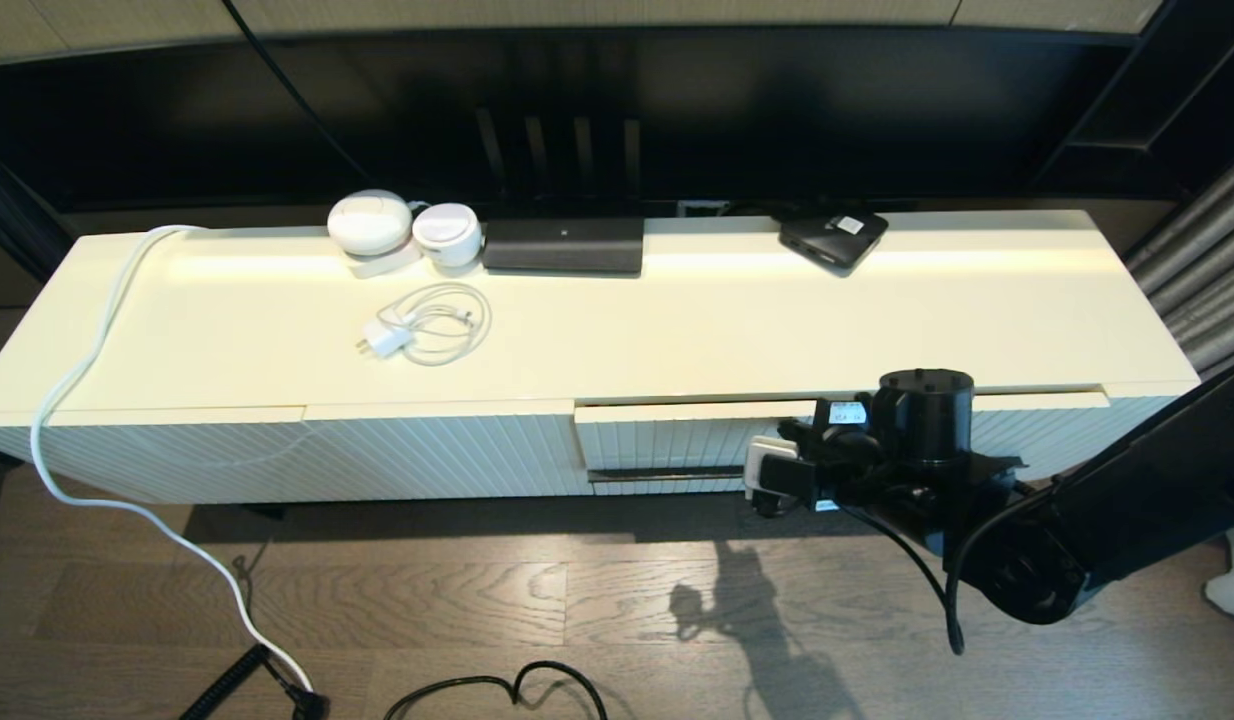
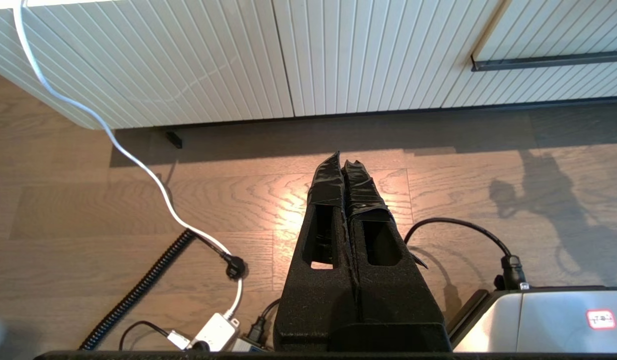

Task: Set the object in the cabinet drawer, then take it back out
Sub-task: Close the drawer

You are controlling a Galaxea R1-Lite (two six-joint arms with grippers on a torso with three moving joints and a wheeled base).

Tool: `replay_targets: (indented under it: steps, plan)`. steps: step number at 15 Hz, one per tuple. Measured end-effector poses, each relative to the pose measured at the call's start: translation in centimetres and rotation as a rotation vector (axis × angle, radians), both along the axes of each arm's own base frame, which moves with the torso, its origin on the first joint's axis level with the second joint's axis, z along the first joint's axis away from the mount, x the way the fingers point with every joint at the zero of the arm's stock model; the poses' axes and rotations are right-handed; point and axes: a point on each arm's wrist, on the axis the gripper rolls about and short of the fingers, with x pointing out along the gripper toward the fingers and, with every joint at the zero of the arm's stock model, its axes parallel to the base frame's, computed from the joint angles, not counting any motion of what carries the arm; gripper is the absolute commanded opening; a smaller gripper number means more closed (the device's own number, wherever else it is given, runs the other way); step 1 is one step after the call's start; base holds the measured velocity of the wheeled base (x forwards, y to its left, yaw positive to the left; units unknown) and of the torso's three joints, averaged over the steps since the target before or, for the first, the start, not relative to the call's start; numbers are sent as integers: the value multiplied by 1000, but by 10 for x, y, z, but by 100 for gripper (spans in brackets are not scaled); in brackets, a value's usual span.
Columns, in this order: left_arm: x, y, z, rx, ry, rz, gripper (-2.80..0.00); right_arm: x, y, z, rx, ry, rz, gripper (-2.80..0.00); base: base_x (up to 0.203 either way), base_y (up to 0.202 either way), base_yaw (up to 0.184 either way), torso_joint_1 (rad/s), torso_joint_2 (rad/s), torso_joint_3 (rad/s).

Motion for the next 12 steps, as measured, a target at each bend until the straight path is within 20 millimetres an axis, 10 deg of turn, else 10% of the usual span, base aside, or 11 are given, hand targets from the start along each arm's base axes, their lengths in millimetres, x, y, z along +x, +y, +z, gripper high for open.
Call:
replay_targets:
  steps: [12]
  plan:
    - [0, 0, 0, 0, 0, 0, -280, -7, -3, 3, -5, 23, -13, -280, 0, 0, 0, 0, 0, 0]
